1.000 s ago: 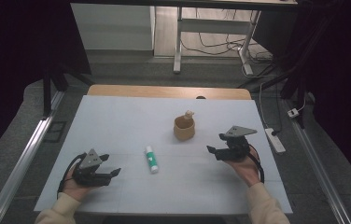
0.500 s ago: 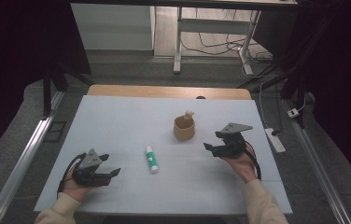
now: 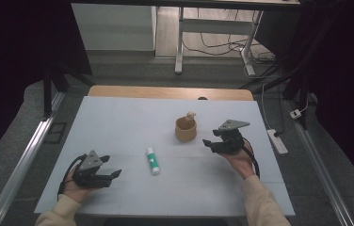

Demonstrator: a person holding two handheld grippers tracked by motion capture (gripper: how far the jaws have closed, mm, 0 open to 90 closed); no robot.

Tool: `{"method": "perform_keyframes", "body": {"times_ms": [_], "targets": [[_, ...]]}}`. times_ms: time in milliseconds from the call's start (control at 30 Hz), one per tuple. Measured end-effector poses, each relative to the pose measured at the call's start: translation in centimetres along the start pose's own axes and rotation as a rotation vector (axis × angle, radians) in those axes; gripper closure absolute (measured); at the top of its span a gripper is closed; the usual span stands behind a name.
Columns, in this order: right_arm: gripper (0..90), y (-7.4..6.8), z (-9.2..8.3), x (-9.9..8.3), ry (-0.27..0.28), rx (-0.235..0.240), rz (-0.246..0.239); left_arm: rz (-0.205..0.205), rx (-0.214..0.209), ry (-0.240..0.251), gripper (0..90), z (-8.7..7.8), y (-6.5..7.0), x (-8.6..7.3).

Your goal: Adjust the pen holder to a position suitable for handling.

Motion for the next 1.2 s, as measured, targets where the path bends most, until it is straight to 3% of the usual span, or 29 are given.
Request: {"method": "perform_keyframes", "body": {"times_ms": [233,600,933,1200], "targets": [[48.8,0.8,1.1,1.1,-0.001,0.022,0.015,-0.002,0.000,-0.001,27.5,0.0,-0.1,0.0],[88.0,1.5,2.9,2.8,-0.026,0.026,-0.010,-0.002,-0.002,0.004,27.5,-0.1,-0.1,-0.1],[89.4,3.1,4.4,3.3,-0.031,0.028,0.035,0.001,-0.001,0.004,27.6,-0.1,-0.1,-0.1],[89.3,3.4,5.5,4.0,-0.036,0.037,0.042,0.002,-0.003,0.003,27.6,-0.1,-0.1,-0.1]]}}
Point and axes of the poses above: each handheld gripper's, and its own axes: z roughly forward along the jaws, x roughly out of its top, y roughly to its right, the point moved 5 cm from there along z, roughly forward along the jaws, and after that the axes turned 13 degrees about -y, right-handed, at the moved point
